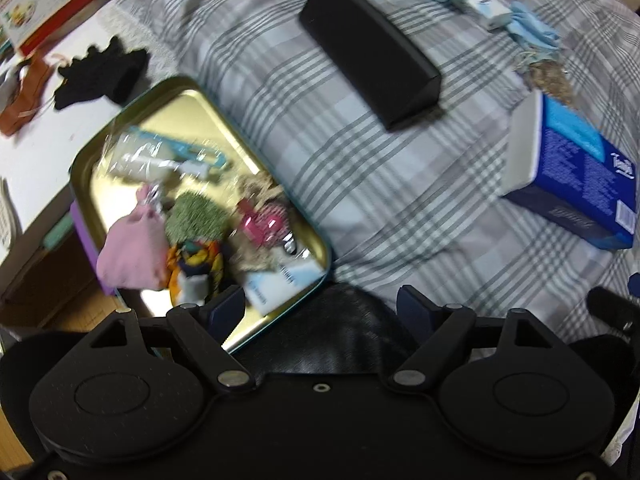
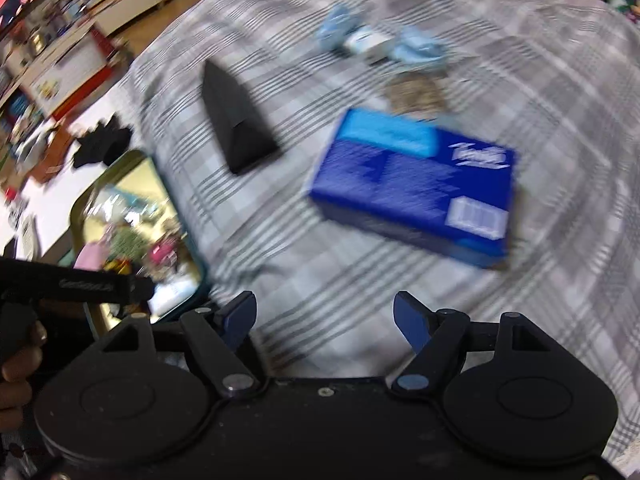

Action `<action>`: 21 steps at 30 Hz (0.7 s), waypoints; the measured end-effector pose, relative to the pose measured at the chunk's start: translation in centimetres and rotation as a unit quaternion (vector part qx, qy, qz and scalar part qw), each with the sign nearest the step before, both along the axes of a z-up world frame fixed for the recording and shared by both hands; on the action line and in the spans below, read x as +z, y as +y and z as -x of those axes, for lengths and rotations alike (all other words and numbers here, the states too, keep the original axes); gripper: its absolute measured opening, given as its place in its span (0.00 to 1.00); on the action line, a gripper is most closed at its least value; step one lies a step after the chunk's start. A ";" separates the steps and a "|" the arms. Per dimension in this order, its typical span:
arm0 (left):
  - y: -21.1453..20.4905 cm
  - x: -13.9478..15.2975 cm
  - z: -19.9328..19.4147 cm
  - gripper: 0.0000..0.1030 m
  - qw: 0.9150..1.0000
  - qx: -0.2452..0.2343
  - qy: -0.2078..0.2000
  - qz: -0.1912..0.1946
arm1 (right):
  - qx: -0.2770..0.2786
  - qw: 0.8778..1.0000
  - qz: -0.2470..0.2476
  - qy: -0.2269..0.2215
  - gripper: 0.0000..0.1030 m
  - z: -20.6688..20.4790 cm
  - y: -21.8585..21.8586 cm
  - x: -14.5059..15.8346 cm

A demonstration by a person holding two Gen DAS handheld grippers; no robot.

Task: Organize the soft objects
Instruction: 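Withdraw both tools from the tray back over the bedspread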

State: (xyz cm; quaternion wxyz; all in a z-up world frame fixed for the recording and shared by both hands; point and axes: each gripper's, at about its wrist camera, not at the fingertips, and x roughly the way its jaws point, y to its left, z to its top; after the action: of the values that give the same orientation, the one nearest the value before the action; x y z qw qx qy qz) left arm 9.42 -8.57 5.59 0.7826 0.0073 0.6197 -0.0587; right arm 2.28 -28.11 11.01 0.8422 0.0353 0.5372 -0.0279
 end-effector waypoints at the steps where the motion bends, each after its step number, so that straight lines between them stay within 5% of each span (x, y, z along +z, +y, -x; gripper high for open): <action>1: -0.4 0.3 -0.3 0.77 1.000 -0.003 -0.003 -0.001 | -0.009 1.000 0.001 -0.005 0.72 -0.1 -0.7 0.3; 14: -4.0 4.2 -6.6 0.78 0.995 -0.066 -0.061 -0.053 | -0.083 0.995 0.018 -0.053 0.73 -4.1 -6.2 2.5; 21: -6.9 5.0 -10.1 0.78 0.978 -0.158 -0.090 -0.105 | -0.097 0.994 0.022 -0.051 0.73 -7.5 -7.7 2.8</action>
State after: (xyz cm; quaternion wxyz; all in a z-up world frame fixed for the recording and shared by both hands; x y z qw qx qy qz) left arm 19.48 -15.43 10.62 0.8109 0.1924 0.5405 -0.1149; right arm 9.77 -35.81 13.77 0.8626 0.0704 0.4866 -0.1190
